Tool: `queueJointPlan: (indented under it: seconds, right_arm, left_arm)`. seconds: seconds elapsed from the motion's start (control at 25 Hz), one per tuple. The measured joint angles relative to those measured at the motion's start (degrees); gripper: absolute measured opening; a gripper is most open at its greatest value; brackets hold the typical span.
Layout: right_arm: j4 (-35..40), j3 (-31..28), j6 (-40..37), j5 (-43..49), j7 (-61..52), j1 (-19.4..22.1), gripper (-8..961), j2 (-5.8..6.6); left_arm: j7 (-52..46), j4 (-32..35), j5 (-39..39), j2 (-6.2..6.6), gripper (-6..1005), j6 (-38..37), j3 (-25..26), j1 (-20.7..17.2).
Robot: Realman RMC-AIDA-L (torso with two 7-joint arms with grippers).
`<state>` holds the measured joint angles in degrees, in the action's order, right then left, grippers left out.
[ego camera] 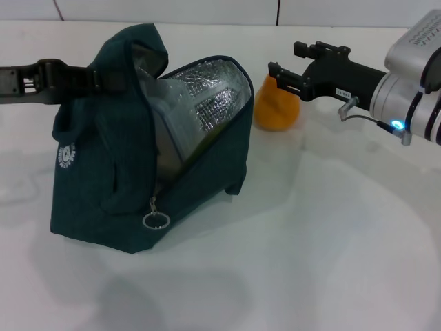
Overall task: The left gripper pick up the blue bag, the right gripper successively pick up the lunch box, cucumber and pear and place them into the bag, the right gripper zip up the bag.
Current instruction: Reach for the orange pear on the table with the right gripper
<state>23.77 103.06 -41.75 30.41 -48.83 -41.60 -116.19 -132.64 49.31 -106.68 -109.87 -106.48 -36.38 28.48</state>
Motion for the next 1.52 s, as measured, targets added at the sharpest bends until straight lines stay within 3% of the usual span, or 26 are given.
queueJointPlan:
  seconds: [0.28,0.36,1.24,1.52]
  right_arm:
    - [-0.1,0.2,1.6,0.0,0.2,-0.8,567,0.0]
    - [-0.1,0.6,1.7,0.0,0.2,-1.0,331,0.01]
    - [-0.2,3.5,5.7,0.1,0.1,-3.4,313,0.0]
    - [-0.2,5.2,5.8,0.1,0.2,-3.9,114,0.0]
  left_arm:
    - [0.0,0.0,0.0,-0.08,123,-0.1,-0.2,-0.3]
    - [0.1,0.0,0.0,-0.08,123,-0.1,-0.3,-0.3]
    - [0.7,0.0,-0.1,-0.08,127,-0.1,-0.4,0.2]
    - [0.7,0.0,-0.1,-0.05,128,-0.1,-0.4,0.2]
